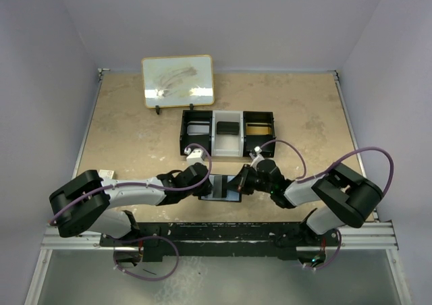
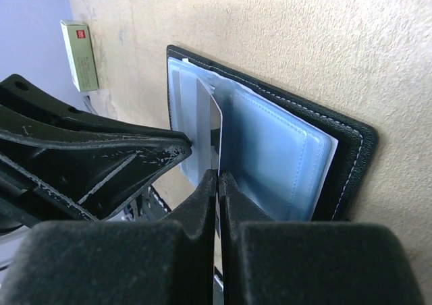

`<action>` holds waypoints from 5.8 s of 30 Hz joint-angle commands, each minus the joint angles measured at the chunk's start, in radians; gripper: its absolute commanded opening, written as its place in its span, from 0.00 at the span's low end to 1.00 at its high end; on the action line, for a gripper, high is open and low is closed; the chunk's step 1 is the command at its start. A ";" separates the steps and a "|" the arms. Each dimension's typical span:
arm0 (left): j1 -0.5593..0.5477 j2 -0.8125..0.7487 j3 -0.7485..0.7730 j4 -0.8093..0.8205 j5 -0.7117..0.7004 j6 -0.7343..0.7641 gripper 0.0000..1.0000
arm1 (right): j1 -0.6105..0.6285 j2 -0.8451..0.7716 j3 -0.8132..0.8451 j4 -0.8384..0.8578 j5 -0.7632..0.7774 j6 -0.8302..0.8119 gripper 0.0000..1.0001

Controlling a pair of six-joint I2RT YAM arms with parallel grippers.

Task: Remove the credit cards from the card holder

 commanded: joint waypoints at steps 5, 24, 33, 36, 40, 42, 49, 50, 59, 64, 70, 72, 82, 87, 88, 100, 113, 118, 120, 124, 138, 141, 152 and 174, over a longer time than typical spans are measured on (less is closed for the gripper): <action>-0.003 0.027 0.004 -0.089 0.000 0.029 0.07 | -0.024 -0.013 0.015 -0.067 0.001 -0.077 0.08; -0.006 0.047 0.021 -0.106 -0.001 0.032 0.07 | -0.024 0.198 -0.193 0.627 0.033 0.059 0.36; -0.008 0.048 0.024 -0.112 -0.004 0.034 0.07 | -0.027 0.548 -0.212 1.036 -0.067 0.144 0.46; -0.009 0.048 0.025 -0.117 -0.006 0.033 0.07 | -0.032 0.635 -0.218 1.170 -0.064 0.157 0.58; -0.009 0.047 0.029 -0.120 -0.007 0.035 0.07 | -0.032 0.673 -0.217 1.168 -0.066 0.153 0.51; -0.009 0.049 0.030 -0.119 -0.008 0.036 0.07 | -0.032 0.677 -0.216 1.172 -0.067 0.154 0.47; -0.009 0.053 0.038 -0.124 -0.008 0.039 0.07 | -0.031 0.649 -0.220 1.174 -0.070 0.149 0.33; -0.009 0.052 0.040 -0.127 -0.009 0.040 0.07 | -0.032 0.646 -0.220 1.174 -0.070 0.147 0.32; -0.009 0.054 0.045 -0.134 -0.011 0.044 0.07 | -0.032 0.583 -0.227 1.103 -0.060 0.139 0.22; -0.009 0.053 0.047 -0.135 -0.014 0.043 0.07 | -0.032 0.464 -0.217 0.935 -0.050 0.100 0.22; -0.009 0.053 0.053 -0.140 -0.015 0.045 0.07 | -0.032 0.349 -0.184 0.754 -0.020 0.048 0.24; -0.009 0.052 0.053 -0.142 -0.015 0.046 0.07 | -0.031 0.339 -0.178 0.734 -0.023 0.032 0.24; -0.009 0.052 0.051 -0.142 -0.016 0.046 0.06 | -0.032 0.420 -0.159 0.839 -0.075 0.069 0.24; -0.009 0.052 0.051 -0.142 -0.015 0.046 0.06 | -0.032 0.437 -0.150 0.851 -0.085 0.073 0.24; -0.009 0.052 0.051 -0.142 -0.015 0.046 0.06 | -0.032 0.432 -0.145 0.839 -0.086 0.067 0.24; -0.009 0.054 0.051 -0.139 -0.015 0.044 0.06 | -0.030 0.282 -0.083 0.550 -0.066 -0.030 0.17; -0.011 0.050 0.048 -0.140 -0.018 0.042 0.06 | -0.030 0.207 -0.107 0.471 -0.059 -0.031 0.00; -0.011 0.049 0.047 -0.141 -0.018 0.043 0.06 | -0.031 0.174 -0.133 0.464 -0.052 -0.018 0.00; -0.010 0.049 0.047 -0.139 -0.016 0.044 0.06 | -0.032 0.173 -0.124 0.457 -0.056 -0.027 0.00; -0.011 0.049 0.048 -0.136 -0.015 0.044 0.06 | -0.024 0.186 -0.067 0.433 -0.067 -0.048 0.07; -0.011 0.049 0.054 -0.139 -0.018 0.044 0.06 | -0.012 0.187 -0.024 0.374 -0.078 -0.066 0.15; -0.011 0.049 0.051 -0.140 -0.017 0.043 0.06 | -0.010 0.169 -0.036 0.374 -0.059 -0.061 0.00; -0.011 0.006 0.059 -0.155 -0.038 0.052 0.06 | -0.013 -0.549 0.039 -0.492 0.224 -0.242 0.00; 0.009 -0.208 0.441 -0.705 -0.379 0.301 0.69 | -0.010 -0.863 0.219 -0.584 0.230 -0.722 0.00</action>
